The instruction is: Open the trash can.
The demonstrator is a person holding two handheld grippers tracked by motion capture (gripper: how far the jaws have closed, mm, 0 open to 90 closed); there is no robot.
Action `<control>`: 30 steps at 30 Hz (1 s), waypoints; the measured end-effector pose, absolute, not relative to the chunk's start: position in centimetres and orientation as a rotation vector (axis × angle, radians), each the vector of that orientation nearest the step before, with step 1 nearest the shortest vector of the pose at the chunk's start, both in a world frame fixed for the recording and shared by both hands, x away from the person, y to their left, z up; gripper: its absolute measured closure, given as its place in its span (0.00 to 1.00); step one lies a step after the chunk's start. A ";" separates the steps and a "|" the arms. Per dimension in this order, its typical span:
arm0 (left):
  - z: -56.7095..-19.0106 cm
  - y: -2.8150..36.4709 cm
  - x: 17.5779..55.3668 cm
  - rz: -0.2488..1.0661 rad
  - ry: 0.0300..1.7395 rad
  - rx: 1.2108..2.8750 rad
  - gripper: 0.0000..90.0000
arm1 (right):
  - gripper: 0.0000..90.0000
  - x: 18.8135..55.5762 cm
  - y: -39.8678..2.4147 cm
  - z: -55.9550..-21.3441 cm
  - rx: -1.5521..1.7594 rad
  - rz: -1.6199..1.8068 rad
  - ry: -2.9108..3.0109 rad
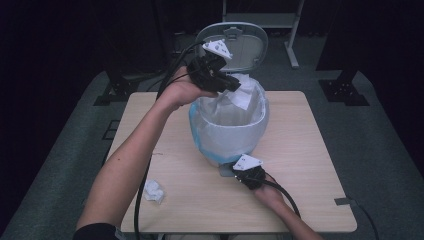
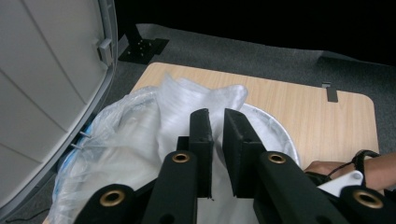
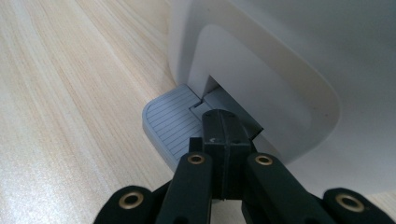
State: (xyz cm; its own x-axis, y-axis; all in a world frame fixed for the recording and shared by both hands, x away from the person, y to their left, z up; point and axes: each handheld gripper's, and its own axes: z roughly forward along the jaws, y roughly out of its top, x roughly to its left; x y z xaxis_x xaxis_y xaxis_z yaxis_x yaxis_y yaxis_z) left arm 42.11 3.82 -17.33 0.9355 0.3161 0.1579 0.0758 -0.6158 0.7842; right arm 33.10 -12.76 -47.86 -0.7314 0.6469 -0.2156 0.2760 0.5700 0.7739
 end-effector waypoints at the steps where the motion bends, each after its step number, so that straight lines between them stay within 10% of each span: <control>1: -17.5 3.7 42.2 0.350 0.282 2.208 0.87 | 1.00 33.1 -12.8 -47.9 0.738 1.025 2.321; 30: -17.7 10.5 38.2 0.354 0.317 2.114 0.65 | 1.00 33.1 -12.8 -47.8 0.739 1.027 2.325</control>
State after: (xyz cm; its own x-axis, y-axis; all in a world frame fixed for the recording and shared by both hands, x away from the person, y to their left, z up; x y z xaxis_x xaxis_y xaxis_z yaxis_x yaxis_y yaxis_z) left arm 38.20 10.53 -17.70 0.9249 0.3580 0.1279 0.0873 -0.5276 0.8450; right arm 33.14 -12.77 -47.84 -0.7334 0.6454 -0.2134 0.2769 0.5703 0.7734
